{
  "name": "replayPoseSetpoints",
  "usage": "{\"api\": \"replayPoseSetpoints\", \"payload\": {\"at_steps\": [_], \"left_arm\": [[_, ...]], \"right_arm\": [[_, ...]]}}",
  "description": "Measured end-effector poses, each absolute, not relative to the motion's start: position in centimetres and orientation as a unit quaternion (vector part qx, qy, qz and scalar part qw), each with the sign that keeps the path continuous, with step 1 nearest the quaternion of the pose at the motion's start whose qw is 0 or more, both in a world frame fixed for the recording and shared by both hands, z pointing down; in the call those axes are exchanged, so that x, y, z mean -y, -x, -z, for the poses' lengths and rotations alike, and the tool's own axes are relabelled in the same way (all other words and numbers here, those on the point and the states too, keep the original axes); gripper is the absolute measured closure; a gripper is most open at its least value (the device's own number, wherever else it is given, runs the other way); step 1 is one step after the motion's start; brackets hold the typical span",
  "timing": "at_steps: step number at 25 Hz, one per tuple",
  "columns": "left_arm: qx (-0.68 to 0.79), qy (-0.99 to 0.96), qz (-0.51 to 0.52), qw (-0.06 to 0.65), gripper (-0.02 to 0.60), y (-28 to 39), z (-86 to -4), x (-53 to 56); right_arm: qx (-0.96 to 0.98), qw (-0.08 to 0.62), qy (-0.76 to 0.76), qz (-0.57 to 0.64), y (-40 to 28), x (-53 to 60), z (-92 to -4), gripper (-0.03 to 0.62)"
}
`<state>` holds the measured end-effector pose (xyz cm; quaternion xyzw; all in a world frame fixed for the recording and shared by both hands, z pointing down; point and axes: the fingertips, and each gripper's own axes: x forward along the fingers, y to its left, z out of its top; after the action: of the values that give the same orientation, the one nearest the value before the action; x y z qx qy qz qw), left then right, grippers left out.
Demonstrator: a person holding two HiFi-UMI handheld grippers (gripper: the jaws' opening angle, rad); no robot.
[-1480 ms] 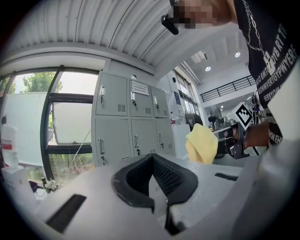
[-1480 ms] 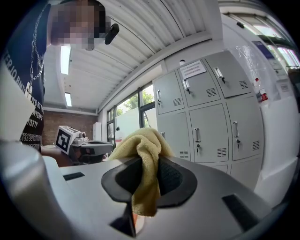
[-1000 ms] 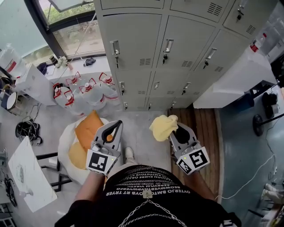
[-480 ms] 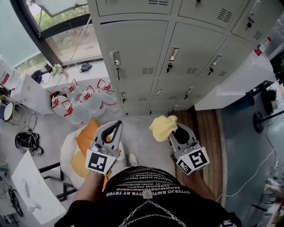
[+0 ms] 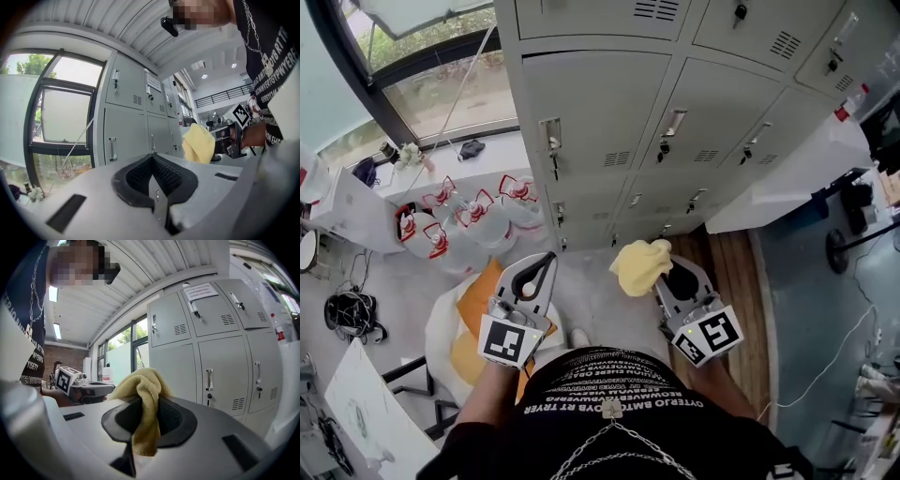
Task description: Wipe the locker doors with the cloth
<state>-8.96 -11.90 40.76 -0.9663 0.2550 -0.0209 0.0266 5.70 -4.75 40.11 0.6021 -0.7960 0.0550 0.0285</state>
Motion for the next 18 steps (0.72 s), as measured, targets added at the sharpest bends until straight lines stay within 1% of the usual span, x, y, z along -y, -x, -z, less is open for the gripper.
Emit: {"api": "replayPoseSetpoints", "payload": {"at_steps": [8, 18], "left_arm": [[-0.267, 0.963, 0.015, 0.025, 0.578, 11.2, -40.5, 13.4], [-0.256, 0.966, 0.026, 0.022, 0.578, 7.9, -41.7, 13.9]], "right_arm": [[0.792, 0.035, -0.607, -0.049, -4.7, 5.1, -39.7, 0.526], [0.783, 0.024, -0.619, -0.061, -8.4, 6.2, -40.9, 0.526]]}}
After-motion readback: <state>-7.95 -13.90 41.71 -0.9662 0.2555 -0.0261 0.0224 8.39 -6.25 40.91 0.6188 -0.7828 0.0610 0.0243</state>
